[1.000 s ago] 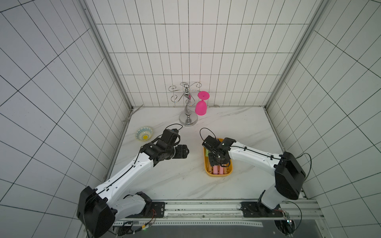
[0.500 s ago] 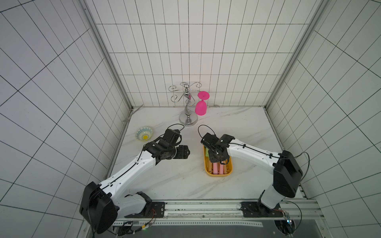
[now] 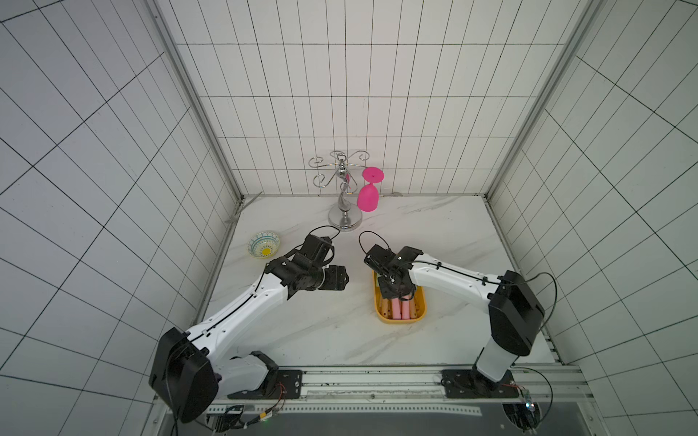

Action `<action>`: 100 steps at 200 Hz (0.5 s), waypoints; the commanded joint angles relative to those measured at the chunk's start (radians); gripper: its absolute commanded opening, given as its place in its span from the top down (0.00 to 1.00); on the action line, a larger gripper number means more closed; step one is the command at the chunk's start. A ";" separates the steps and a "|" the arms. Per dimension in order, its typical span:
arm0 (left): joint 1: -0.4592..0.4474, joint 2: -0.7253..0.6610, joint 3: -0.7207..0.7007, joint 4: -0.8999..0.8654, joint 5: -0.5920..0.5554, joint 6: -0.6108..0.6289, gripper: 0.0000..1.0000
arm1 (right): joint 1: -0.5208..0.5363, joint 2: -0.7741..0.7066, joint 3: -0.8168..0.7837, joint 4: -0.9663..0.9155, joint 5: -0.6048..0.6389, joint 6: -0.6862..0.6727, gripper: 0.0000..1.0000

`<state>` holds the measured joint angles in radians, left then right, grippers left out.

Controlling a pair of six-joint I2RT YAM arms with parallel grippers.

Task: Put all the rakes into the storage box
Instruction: Place the rake in the storage box, then reset both arms

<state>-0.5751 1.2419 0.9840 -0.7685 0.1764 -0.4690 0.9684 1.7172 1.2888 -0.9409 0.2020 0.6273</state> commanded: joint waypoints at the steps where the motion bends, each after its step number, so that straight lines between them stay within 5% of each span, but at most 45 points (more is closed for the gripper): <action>1: -0.001 -0.011 0.035 0.027 -0.003 0.027 0.22 | -0.004 -0.107 0.060 -0.037 0.023 -0.027 0.59; 55: -0.004 -0.117 -0.031 0.211 -0.029 0.033 0.19 | -0.175 -0.329 0.084 -0.022 0.068 -0.221 0.36; 76: -0.006 -0.170 -0.048 0.262 -0.148 0.017 0.17 | -0.314 -0.460 -0.024 0.132 0.063 -0.368 0.17; 84: -0.010 -0.196 -0.055 0.281 -0.181 0.020 0.02 | -0.374 -0.513 -0.081 0.217 0.057 -0.423 0.08; 100: -0.012 -0.252 -0.107 0.365 -0.270 0.040 0.01 | -0.515 -0.592 -0.204 0.399 0.051 -0.527 0.01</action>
<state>-0.5812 1.0611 0.9329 -0.5510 0.0673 -0.4530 0.6033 1.2182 1.2423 -0.7795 0.2359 0.3122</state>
